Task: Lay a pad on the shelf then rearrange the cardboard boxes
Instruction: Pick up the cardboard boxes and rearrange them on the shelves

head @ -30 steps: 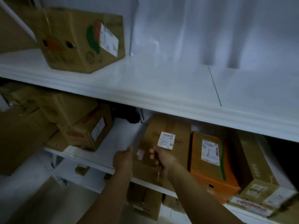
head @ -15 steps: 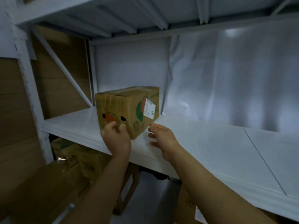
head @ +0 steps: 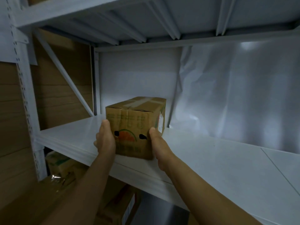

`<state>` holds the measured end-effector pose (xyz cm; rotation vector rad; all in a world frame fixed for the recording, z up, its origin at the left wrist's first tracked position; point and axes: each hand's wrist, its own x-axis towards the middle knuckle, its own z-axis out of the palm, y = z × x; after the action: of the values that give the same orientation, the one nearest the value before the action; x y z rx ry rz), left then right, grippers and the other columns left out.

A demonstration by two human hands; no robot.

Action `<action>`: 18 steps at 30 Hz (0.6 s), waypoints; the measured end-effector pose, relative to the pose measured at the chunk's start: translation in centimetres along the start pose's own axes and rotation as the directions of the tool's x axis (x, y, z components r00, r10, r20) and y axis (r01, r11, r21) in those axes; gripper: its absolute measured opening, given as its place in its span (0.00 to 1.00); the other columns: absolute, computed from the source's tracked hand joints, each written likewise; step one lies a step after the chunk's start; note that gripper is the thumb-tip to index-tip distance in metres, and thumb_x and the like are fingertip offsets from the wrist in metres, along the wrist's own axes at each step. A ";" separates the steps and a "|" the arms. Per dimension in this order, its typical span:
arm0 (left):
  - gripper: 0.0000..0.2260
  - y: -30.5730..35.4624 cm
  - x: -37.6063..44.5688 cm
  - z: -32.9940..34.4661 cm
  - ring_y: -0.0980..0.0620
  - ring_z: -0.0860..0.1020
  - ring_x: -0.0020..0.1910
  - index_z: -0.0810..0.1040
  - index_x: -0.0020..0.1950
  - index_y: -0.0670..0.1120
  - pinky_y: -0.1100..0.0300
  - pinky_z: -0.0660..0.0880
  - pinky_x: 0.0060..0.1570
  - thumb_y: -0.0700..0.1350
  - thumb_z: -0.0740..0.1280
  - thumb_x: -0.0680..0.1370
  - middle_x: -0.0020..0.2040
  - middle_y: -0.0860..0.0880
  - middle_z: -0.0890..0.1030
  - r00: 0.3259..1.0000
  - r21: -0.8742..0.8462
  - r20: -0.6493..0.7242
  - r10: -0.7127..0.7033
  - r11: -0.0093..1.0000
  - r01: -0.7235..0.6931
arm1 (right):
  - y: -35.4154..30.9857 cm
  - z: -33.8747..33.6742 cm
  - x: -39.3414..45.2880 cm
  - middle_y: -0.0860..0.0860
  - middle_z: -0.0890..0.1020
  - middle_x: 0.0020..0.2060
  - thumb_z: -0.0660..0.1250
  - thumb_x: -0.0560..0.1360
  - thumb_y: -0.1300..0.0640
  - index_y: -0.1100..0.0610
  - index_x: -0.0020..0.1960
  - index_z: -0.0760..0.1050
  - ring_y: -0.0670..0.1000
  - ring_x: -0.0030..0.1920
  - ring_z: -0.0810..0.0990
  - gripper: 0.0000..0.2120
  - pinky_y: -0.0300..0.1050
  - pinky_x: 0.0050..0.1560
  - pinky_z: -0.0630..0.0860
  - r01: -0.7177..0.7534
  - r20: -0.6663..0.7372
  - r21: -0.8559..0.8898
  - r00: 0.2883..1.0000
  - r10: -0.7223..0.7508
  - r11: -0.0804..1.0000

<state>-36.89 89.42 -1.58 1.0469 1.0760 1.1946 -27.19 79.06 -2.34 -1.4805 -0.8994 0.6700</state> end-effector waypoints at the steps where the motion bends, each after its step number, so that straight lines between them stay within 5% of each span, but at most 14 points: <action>1: 0.35 0.2 -0.7 0.2 0.39 0.68 0.67 0.63 0.74 0.47 0.45 0.67 0.63 0.68 0.51 0.74 0.70 0.41 0.68 0.999 -0.036 -0.015 -0.029 0.999 0.028 | 0.1 -0.4 0.0 0.51 0.71 0.68 0.44 0.80 0.39 0.48 0.74 0.58 0.51 0.62 0.72 0.27 0.38 0.57 0.70 -0.004 -0.016 0.010 1.000 0.004 1.000; 4: 0.39 0.0 -2.1 0.7 0.41 0.73 0.62 0.61 0.74 0.45 0.43 0.71 0.62 0.70 0.57 0.72 0.66 0.43 0.71 0.998 -0.201 0.011 -0.056 0.978 0.057 | -0.1 -2.3 -0.8 0.46 0.80 0.50 0.42 0.81 0.40 0.47 0.62 0.72 0.39 0.43 0.76 0.24 0.32 0.31 0.70 -0.029 -0.038 0.065 0.999 0.032 0.997; 7: 0.44 -0.9 -2.8 1.5 0.43 0.77 0.58 0.70 0.68 0.54 0.40 0.74 0.57 0.80 0.53 0.60 0.62 0.47 0.76 0.991 -0.259 0.132 0.001 0.965 0.033 | -0.6 -4.0 -3.0 0.40 0.76 0.38 0.40 0.80 0.38 0.45 0.54 0.74 0.38 0.36 0.72 0.25 0.35 0.35 0.70 -0.057 -0.032 0.131 0.998 0.061 0.990; 11: 0.37 -1.2 -6.6 1.4 0.42 0.77 0.58 0.66 0.69 0.58 0.38 0.73 0.59 0.75 0.49 0.65 0.60 0.46 0.77 0.978 -0.232 0.203 0.050 0.973 -0.001 | -1.5 -6.0 -6.7 0.37 0.75 0.31 0.41 0.80 0.39 0.42 0.39 0.73 0.39 0.34 0.71 0.25 0.47 0.50 0.67 -0.068 -0.057 0.236 0.995 0.084 0.969; 15: 0.38 -1.2 -11.0 0.8 0.43 0.77 0.58 0.65 0.69 0.59 0.38 0.72 0.59 0.76 0.50 0.64 0.61 0.47 0.77 0.972 -0.275 0.229 0.047 0.961 0.018 | -1.6 -8.3 -10.2 0.35 0.77 0.29 0.40 0.80 0.38 0.42 0.43 0.74 0.40 0.32 0.74 0.24 0.42 0.35 0.71 -0.057 -0.041 0.290 0.997 0.072 0.955; 18: 0.37 -2.0 -13.6 0.3 0.43 0.77 0.57 0.68 0.68 0.59 0.38 0.72 0.59 0.77 0.52 0.65 0.61 0.47 0.78 0.970 -0.301 0.242 0.008 0.951 0.068 | -1.3 -10.0 -12.5 0.39 0.78 0.43 0.39 0.79 0.36 0.41 0.52 0.72 0.42 0.41 0.75 0.24 0.46 0.39 0.71 -0.048 -0.023 0.368 0.998 0.060 0.929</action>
<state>-37.00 75.66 -2.49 0.8997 0.6878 1.1343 -25.69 63.10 -1.07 -1.1789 -0.6647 0.8038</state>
